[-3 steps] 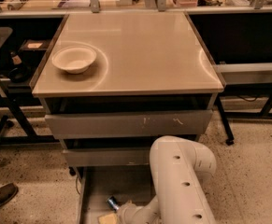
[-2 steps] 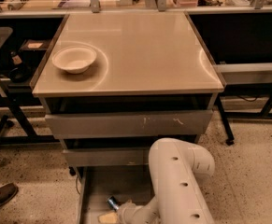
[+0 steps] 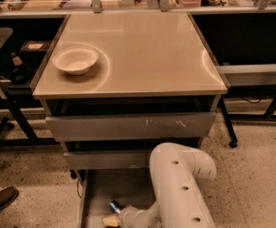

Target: Pick redbull can from bottom drawer and place on counter

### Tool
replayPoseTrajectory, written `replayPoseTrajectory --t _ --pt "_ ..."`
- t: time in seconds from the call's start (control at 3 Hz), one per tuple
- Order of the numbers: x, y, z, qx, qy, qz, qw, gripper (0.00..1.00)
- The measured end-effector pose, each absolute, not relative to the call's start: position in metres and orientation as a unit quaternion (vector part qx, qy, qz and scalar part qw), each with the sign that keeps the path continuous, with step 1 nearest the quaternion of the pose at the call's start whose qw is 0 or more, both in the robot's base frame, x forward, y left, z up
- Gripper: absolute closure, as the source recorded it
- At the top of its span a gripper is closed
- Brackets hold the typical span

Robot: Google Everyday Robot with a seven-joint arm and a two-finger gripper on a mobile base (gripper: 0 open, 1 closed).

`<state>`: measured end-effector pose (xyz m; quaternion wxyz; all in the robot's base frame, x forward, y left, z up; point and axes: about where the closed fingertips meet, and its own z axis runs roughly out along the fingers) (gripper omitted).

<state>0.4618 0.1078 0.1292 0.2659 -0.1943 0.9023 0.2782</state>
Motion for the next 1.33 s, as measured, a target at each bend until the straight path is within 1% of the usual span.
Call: replayPoseTrajectory --t 1.0,1.33 --pt "0.4618 0.1079 0.1292 -0.194 0.902 0.278 0.266 0.88" --pt "0.4618 0.1079 0.1292 -0.194 0.902 0.278 0.266 1.0"
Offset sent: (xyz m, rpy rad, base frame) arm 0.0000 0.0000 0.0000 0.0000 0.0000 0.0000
